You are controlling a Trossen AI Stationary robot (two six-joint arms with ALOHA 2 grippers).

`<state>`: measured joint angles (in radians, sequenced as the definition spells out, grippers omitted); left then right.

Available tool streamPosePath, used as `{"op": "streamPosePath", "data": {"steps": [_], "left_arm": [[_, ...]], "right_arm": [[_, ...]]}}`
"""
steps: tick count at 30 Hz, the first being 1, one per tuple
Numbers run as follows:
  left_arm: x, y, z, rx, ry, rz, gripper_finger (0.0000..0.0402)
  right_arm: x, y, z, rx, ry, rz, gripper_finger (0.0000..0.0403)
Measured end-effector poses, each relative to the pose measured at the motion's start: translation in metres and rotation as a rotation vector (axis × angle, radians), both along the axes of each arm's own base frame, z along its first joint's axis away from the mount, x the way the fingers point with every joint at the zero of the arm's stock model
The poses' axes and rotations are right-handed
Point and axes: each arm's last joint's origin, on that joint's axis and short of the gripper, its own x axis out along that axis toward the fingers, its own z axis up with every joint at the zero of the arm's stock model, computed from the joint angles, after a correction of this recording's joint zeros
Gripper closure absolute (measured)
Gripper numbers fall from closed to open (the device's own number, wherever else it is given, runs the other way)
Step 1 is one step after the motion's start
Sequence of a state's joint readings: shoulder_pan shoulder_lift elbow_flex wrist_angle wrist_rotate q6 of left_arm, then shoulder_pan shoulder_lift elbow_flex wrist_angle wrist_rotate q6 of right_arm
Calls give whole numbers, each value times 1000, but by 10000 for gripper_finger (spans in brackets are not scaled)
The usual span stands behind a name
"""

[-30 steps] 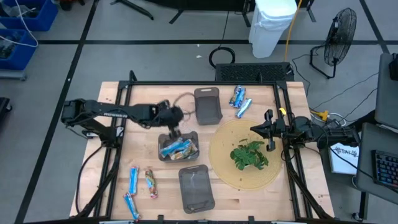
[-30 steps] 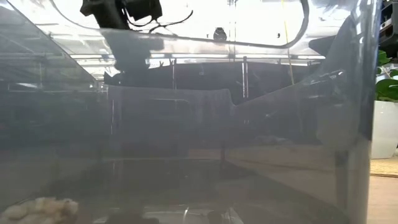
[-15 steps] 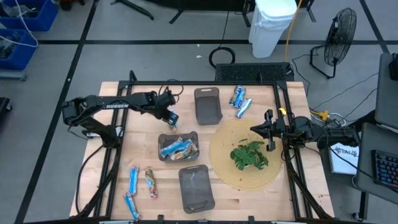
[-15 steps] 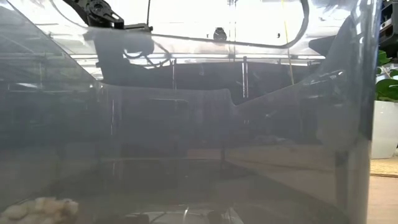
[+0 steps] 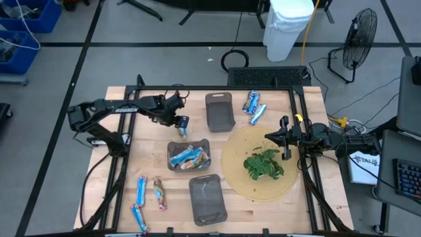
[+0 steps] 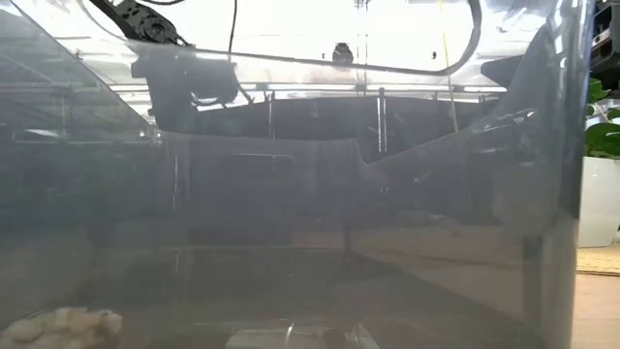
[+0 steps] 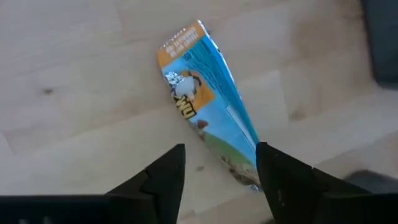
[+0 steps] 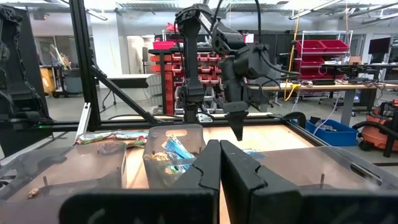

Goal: Pick and place Granola Bars by type
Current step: Put the yellow granola bar into the middle black bin

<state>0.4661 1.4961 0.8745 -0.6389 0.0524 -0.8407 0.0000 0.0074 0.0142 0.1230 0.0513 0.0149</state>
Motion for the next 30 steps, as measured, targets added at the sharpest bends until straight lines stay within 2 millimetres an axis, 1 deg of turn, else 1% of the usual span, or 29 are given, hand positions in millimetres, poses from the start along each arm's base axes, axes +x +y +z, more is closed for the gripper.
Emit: {"op": "streamPosePath", "data": {"steps": [6,11,15,24,27,30], "left_arm": [[5,7,-23,-91,41,8,223],[10,13,-36,-130,33,-3,226],[11,15,-40,-129,29,-19,227],[11,23,-40,-101,2,-66,229],[10,25,-40,-78,-2,-86,249],[9,28,-40,-69,-4,-93,291]], "right_arm": [[0,0,0,0,0,0,403],[0,0,0,0,0,0,403],[0,0,0,0,0,0,403],[0,0,0,0,0,0,403],[0,0,0,0,1,0,403],[0,0,0,0,1,0,403]]}}
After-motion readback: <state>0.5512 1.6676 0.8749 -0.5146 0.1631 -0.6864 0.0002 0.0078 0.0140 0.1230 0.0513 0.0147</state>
